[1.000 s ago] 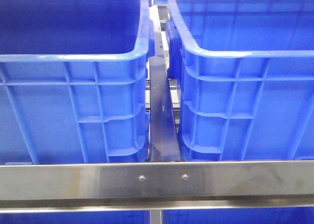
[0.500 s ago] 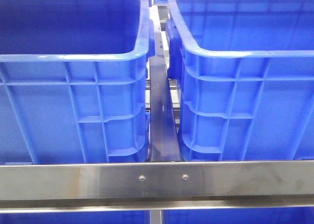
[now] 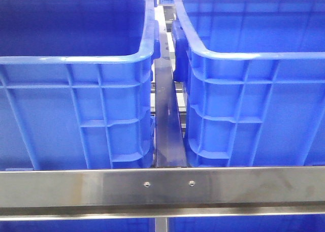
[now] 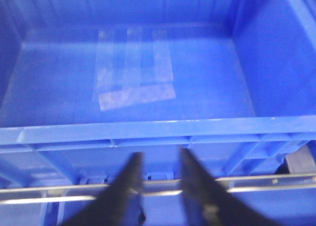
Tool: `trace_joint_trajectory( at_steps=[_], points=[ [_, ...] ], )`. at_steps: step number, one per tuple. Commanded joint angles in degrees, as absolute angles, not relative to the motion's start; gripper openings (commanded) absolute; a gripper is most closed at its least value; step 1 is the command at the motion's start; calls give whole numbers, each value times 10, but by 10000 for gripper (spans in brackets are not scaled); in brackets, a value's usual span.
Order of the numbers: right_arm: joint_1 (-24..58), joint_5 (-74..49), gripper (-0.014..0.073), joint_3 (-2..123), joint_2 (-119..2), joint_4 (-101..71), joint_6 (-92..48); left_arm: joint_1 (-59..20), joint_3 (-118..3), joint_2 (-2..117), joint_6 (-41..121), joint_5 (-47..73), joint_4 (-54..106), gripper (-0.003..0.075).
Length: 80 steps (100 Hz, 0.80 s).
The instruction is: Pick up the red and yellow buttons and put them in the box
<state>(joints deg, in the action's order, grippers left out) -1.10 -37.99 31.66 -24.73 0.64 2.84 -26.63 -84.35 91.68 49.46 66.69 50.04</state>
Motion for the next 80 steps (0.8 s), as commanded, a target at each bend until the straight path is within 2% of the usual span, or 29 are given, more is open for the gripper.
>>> trace_joint_trajectory(
  at_steps=[1, 7, 42, 65, 80],
  points=[
    [-14, -370, 493, 361, -282, -7, 22, -270, -860, 891, 496, 660, 542, 153],
    [-14, -370, 536, 376, -301, -17, 22, -270, -860, 891, 496, 660, 542, 153],
    [-14, -405, 537, 464, -397, -132, -11, -270, -860, 891, 496, 660, 542, 147],
    [-14, -434, 537, 507, -471, -382, -102, -270, -860, 891, 496, 660, 542, 133],
    [-14, -473, 537, 518, -525, -600, -218, -270, -860, 891, 496, 659, 542, 133]
  ],
)
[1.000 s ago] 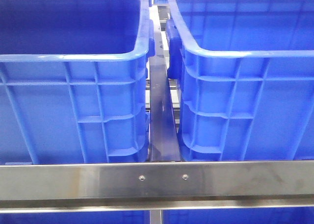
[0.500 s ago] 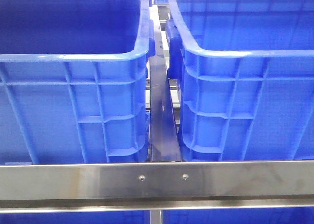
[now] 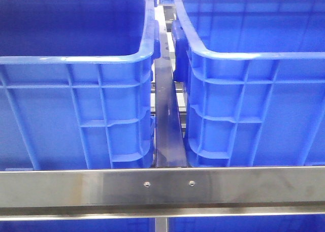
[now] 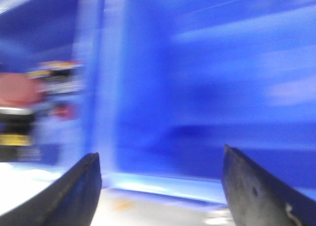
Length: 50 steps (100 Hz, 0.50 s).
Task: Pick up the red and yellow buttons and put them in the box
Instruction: 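Grasp the red button with the right gripper from the left gripper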
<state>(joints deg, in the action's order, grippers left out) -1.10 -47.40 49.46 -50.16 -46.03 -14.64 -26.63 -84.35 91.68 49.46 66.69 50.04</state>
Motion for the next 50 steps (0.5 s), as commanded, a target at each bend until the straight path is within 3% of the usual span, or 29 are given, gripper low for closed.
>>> trace_joint_trajectory(
  at_steps=[1, 21, 50],
  points=[
    [-14, -475, 537, 518, -530, -610, -224, -270, -860, 891, 496, 659, 542, 133],
    [-9, -536, 537, 518, -596, -845, -350, -270, -860, 891, 496, 659, 542, 133],
    [61, -522, 537, 518, -672, -888, -368, -270, -860, 891, 496, 659, 542, 133]
  ],
)
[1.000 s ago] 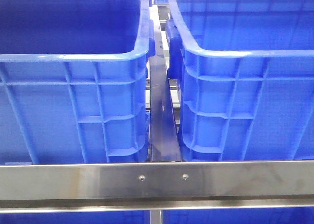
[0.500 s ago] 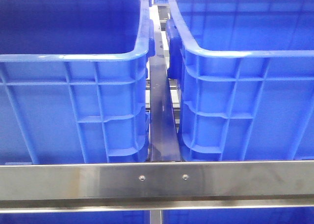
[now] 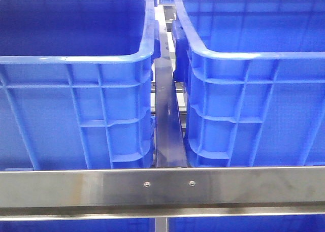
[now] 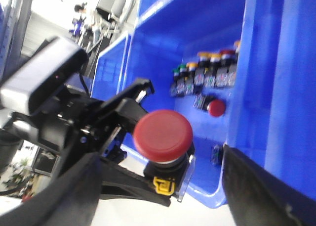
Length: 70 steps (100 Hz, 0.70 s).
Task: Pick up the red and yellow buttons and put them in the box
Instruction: 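Grasp the red button with the right gripper from the left gripper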
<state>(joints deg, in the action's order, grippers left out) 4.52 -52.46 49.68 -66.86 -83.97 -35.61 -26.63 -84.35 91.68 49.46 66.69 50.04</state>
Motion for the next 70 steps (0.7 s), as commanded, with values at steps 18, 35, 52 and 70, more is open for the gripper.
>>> trace_joint_trajectory(
  at_steps=[18, 35, 52, 70],
  points=[
    [91, -504, 537, 518, -695, -940, -397, -270, -860, 891, 496, 659, 542, 133],
    [107, -499, 537, 519, -712, -973, -416, -270, -860, 891, 496, 659, 542, 133],
    [122, -500, 537, 538, -734, -980, -428, -270, -860, 891, 496, 659, 542, 133],
    [123, -503, 536, 548, -740, -980, -432, -270, -860, 891, 496, 659, 542, 133]
  ],
)
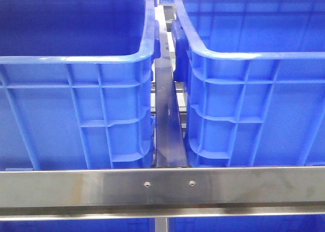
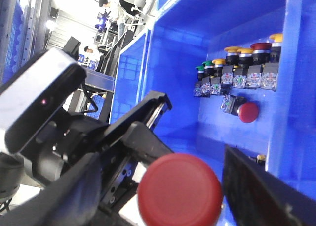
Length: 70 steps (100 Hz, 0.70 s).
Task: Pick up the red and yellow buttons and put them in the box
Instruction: 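Grasp the red button with the right gripper from the left gripper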
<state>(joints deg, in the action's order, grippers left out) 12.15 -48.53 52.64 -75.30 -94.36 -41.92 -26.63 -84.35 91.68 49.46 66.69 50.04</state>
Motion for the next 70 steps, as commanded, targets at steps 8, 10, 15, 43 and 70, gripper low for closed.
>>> trace_joint_trajectory(
  at_steps=[8, 10, 15, 43, 70],
  points=[
    [123, -505, 496, 548, -740, -980, -432, -270, -860, 891, 496, 659, 542, 133],
    [123, -505, 474, 548, -740, -980, -432, -270, -860, 891, 496, 659, 542, 133],
    [123, -507, 418, 548, -740, -980, -432, -270, -860, 891, 496, 658, 542, 133],
    [123, -512, 295, 548, -740, -980, -432, -270, -860, 891, 496, 658, 542, 133],
    [123, -513, 295, 548, -740, -980, -432, -270, -860, 891, 496, 663, 542, 252]
  ],
)
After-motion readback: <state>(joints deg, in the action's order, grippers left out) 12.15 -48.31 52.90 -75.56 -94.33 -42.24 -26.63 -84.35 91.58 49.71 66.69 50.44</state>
